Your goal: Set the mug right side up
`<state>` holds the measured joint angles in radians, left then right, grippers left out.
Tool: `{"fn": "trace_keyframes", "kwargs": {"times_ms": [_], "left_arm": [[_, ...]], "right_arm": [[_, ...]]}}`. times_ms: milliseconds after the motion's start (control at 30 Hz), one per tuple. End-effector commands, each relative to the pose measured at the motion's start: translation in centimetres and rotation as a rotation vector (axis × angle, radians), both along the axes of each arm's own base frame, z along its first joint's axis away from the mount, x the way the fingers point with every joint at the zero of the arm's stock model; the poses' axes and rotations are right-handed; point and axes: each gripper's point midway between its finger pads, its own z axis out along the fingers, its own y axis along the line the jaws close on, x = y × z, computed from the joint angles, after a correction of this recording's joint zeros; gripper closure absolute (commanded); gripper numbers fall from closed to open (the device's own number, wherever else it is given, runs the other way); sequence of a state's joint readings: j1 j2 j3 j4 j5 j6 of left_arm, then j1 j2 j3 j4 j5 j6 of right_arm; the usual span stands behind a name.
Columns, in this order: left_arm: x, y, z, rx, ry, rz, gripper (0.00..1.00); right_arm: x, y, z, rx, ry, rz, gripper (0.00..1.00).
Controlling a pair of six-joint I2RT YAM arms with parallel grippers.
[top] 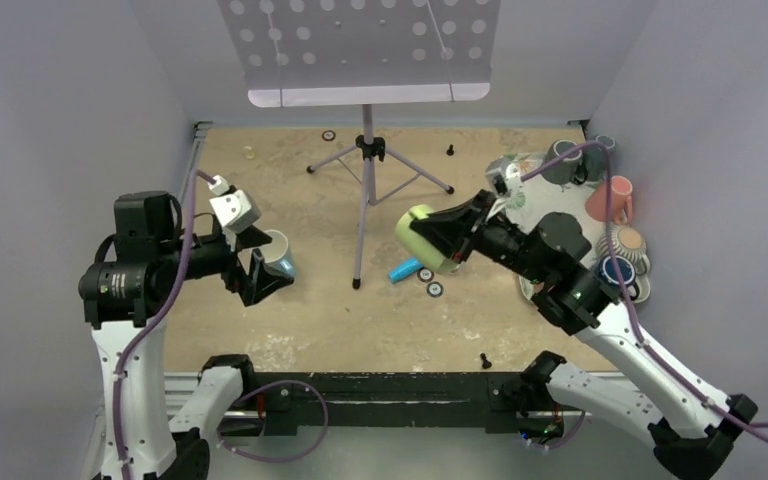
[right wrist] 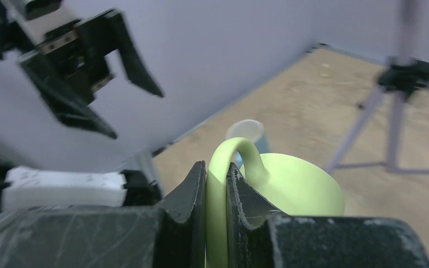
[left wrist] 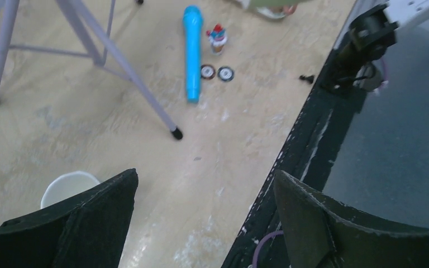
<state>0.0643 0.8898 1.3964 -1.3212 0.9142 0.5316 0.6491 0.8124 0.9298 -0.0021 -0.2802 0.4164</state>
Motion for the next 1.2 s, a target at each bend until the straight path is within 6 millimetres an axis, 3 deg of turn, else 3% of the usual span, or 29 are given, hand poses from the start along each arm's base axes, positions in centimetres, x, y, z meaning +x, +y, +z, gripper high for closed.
{"fn": "trace_keyframes", "kwargs": {"times_ms": [0,200,333,533,667,767,867,933,967,1000,1067,1167], "left_arm": [[-3.3,-3.4,5.5,-0.24,-0.005,-0.166,0.05],[-2.5,-4.2,7.5,-0.322,-0.055,-0.169,0.06],[-3.5,-5.0,8.2,-0.369,-0.076,-0.272,0.07],[-1.7,-5.1,6.9,-0.38,0.001,-0.249,0.2],[-1.5,-5.5,7.0,-0.416,-0.004,-0.324,0.4],[-0.7,-5.6,7.2,-0.43,0.004,-0.326,0.7],[-1.5,-5.7,6.7,-0.437,0.031,-0.358,1.0],[-1.1,-5.4,5.7,-0.401,0.039,-0.307,1.0],[-0.6,-5.0,4.7,-0.358,0.048,-0.252,1.0],[-0.1,-4.4,3.7,-0.301,0.043,-0.204,1.0],[0.9,-2.7,1.0,-0.15,0.056,-0.095,1.0],[2.4,1.4,-2.6,0.095,0.064,0.101,1.0]], "right_arm": [[-5.7,4.2,9.4,0.229,-0.266,0.236,1.0],[-9.6,8.8,13.7,0.378,-0.356,0.479,1.0],[-10.3,11.4,14.5,0.407,-0.359,0.573,1.0],[-10.5,12.6,15.0,0.455,-0.378,0.614,1.0],[-9.4,14.5,14.0,0.436,-0.351,0.615,1.0],[-9.3,15.1,13.3,0.432,-0.344,0.633,1.0],[-7.8,15.4,12.4,0.386,-0.335,0.553,1.0],[-5.7,15.9,11.0,0.312,-0.281,0.452,1.0],[-4.5,15.9,10.3,0.275,-0.251,0.395,0.94],[-3.3,15.8,9.4,0.234,-0.209,0.33,0.69],[-1.3,15.3,7.4,0.16,-0.127,0.219,0.31],[1.5,13.8,5.0,0.077,-0.044,0.041,0.24]]}}
